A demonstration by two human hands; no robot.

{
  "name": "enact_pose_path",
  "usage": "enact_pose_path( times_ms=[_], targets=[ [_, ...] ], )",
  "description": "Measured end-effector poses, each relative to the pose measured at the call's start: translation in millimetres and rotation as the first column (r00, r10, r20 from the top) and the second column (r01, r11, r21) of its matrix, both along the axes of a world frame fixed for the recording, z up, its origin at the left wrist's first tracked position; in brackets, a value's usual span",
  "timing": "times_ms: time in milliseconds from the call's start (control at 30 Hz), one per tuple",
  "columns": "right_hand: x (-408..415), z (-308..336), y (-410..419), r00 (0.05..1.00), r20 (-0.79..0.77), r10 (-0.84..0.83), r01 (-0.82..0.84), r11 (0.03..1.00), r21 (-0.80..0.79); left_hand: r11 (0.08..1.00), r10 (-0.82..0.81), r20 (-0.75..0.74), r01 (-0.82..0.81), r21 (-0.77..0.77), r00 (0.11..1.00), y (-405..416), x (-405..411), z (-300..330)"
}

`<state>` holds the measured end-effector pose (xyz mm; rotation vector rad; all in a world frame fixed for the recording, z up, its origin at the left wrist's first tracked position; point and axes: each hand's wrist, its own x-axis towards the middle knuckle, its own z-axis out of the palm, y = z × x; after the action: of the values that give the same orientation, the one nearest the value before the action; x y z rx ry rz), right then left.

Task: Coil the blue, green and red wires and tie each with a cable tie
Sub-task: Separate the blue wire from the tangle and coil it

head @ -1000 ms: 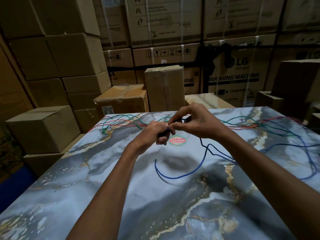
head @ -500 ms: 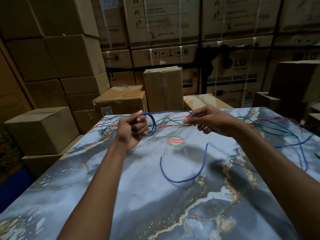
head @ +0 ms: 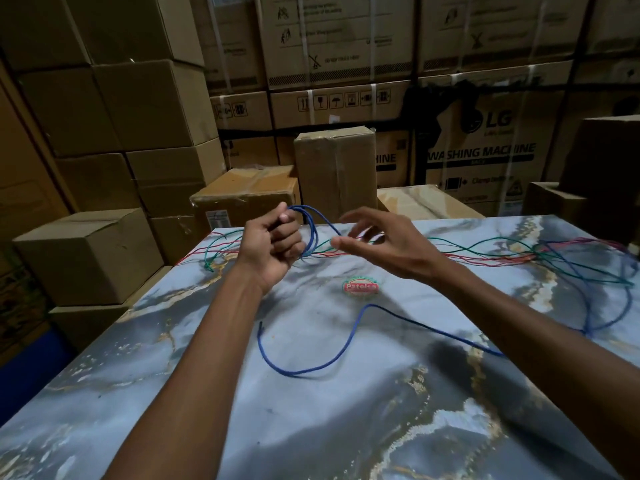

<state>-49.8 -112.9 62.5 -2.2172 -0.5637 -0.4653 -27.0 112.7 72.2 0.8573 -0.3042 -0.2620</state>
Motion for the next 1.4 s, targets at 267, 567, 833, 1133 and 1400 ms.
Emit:
enact_pose_path(
  times_ms=[267, 567, 833, 1133, 1400],
  targets=[
    [37, 14, 24, 0.974, -0.150, 0.169, -0.117, 0.945, 0.306, 0.995, -0.076, -0.039, 0.078, 0.055, 0.996, -8, 30, 0],
    [48, 30, 33, 0.796, -0.511, 0.325, 0.089, 0.772, 0.629, 0.999, -0.038, -0.179, 0.039, 0.006, 0.983, -22, 48, 16],
    [23, 57, 30, 0.786, -0.609, 0.108, 0.271, 0.825, 0.496, 0.981, -0.079, -0.248, 0.119, 0.152, 0.966, -37, 20, 44],
    [-31, 134, 8, 0.773, -0.626, 0.103, 0.206, 0.892, 0.402, 0.953, -0.091, -0.339, 0.181, 0.243, 0.936, -34, -19, 101],
    [-34, 183, -21, 0.882, -0.468, 0.053, 0.088, 0.957, 0.275, 0.906, -0.168, -0.322, 0.275, 0.322, 0.932, -48, -47, 154]
  ],
)
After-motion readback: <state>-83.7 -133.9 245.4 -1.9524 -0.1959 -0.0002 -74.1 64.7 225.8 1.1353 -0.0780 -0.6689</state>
